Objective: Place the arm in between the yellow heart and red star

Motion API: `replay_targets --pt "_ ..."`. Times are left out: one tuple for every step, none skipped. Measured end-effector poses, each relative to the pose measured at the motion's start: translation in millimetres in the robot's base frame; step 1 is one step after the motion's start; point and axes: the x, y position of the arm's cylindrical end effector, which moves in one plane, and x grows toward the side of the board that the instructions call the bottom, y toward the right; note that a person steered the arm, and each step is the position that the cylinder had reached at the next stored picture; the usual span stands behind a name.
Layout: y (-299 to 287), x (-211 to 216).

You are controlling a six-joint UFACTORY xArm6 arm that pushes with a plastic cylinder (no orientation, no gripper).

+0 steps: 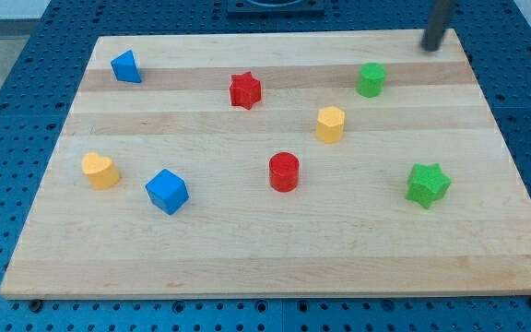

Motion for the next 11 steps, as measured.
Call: replay_targets --pt "-35.5 6.6" --pt "-35.5 6.6" --pt "-76.0 5.4" --pt "-108.8 1.8" --pt "-135.1 1.3" --pt "-222.4 5.5" --pt "-327.0 21.8" --pt "-382.2 35.4" --pt "-387.2 38.1" --pt "-371.6 130.6" --pt "-371.6 131.2"
